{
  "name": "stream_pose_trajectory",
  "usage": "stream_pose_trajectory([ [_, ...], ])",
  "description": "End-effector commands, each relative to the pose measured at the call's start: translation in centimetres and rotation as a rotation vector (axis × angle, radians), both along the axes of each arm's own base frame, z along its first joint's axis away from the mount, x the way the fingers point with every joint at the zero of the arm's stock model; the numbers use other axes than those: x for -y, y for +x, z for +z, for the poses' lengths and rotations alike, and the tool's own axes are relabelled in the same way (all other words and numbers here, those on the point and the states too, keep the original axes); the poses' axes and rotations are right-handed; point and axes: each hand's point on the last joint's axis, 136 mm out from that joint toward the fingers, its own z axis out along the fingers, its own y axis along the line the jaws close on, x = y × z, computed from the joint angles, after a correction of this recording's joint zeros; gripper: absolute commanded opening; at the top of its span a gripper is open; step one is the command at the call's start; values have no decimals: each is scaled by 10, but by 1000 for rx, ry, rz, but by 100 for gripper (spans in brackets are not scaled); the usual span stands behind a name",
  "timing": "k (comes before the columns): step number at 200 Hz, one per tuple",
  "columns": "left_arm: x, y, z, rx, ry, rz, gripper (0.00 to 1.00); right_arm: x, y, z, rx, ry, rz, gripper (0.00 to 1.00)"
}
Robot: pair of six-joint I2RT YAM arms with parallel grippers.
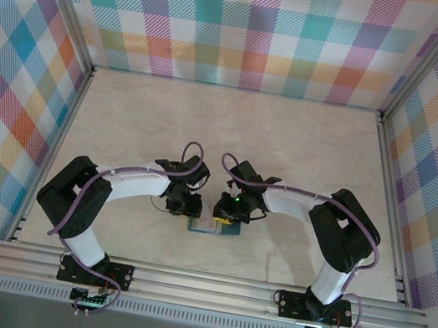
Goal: Take the credit cards out of the card holder
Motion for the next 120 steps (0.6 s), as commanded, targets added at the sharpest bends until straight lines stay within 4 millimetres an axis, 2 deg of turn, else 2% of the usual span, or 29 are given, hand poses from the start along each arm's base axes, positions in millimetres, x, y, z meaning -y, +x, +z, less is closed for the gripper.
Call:
stream_pose_trajectory([
  [1,-20,-11,-13,-44,87,-9,29,-1,0,-5,-8,3,-1,17],
  [31,-24,-11,-11,-39,107,-10,29,5,0,-3,5,-21,-10,14],
  [54,-26,-8,3,-3,101,2,29,16,1,-4,22,-82,-8,14],
  [93,-6,4,38,53,-8,16,32,16,1,-3,26,-84,7,13],
  [120,4,5,42,49,-56,17,40,14,1,0,34,-66,-1,13],
])
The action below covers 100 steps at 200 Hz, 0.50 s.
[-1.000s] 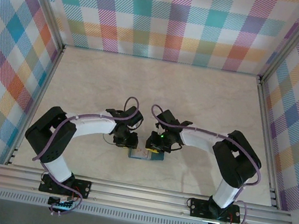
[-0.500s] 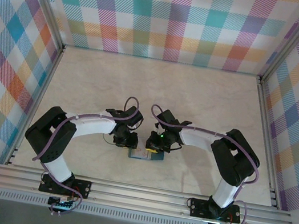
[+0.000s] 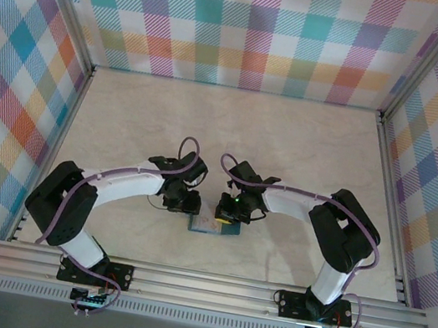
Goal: Take the credit cards out of the card holder
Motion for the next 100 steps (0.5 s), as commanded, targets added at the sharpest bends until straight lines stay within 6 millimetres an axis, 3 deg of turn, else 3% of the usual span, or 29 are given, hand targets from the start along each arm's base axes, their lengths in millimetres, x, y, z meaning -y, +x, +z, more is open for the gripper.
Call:
stream_pose_trajectory([
  [1,8,3,13,0,-49,5,40,9,-1,3,17,-32,-1,13],
  [46,10,0,-10,-46,-25,-12,48,2,-2,6,13,14,4,13],
  [100,-2,-6,-36,-84,49,-16,48,-3,-2,9,13,55,4,16],
])
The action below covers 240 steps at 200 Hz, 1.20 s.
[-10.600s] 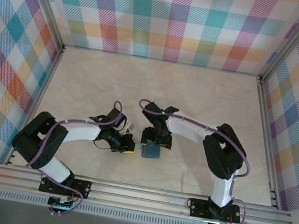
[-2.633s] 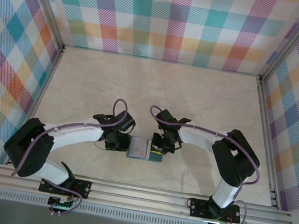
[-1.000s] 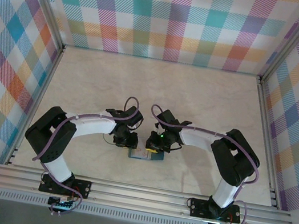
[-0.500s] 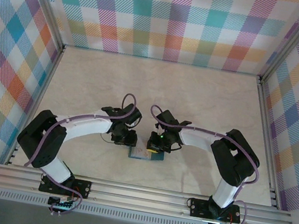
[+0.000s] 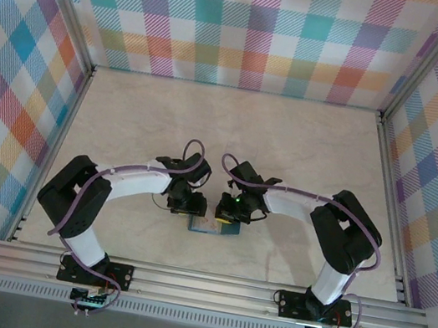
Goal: Take the credit cards out of the card holder
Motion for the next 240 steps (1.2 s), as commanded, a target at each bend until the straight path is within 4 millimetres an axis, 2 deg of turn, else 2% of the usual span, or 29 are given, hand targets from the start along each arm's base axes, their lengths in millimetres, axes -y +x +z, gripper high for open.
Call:
stream_pose_trajectory([
  [1,-9,-4,-12,-17,45,-9,48,-1,-2,6,8,30,3,16],
  [45,-20,-10,-19,-33,88,-17,36,-5,-3,-1,-18,42,6,24],
  [94,-21,-12,-21,-39,90,-15,34,-9,-8,-9,-50,64,14,25],
  [136,-22,-12,-17,-31,99,-16,34,16,-7,-17,-36,-79,-20,21],
  [159,-23,-11,-15,-30,101,-19,34,27,-6,-15,-14,-135,-27,20],
  [196,-26,-11,-11,-22,114,-19,34,30,-4,-7,9,-141,-32,19],
  [240,-25,-11,-12,-25,114,-20,33,14,-1,10,43,-30,-21,21],
])
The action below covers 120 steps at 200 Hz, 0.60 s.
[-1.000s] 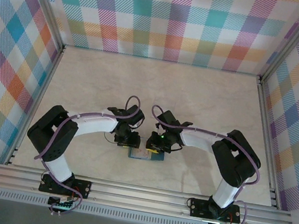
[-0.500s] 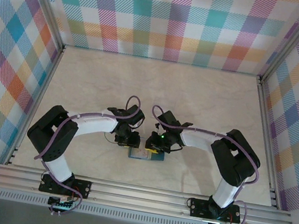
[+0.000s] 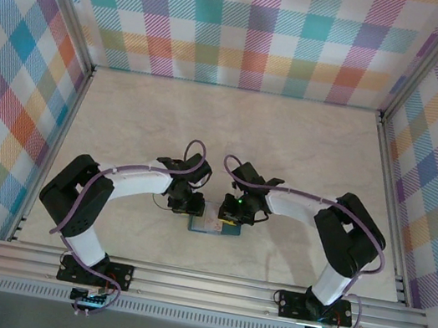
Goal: Take the credit cards out of the card holder
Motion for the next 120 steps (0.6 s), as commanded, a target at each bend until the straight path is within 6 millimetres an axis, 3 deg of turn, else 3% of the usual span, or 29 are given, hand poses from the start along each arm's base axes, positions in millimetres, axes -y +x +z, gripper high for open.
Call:
stream_pose_trajectory([
  [1,-25,-15,-10,-47,109,1,33,-2,-2,10,22,36,12,21],
  [56,-19,-13,-5,-40,79,0,31,-10,1,9,-14,167,-14,30],
  [120,-22,-17,-15,-71,100,-2,30,-10,2,2,-42,269,-9,32],
])
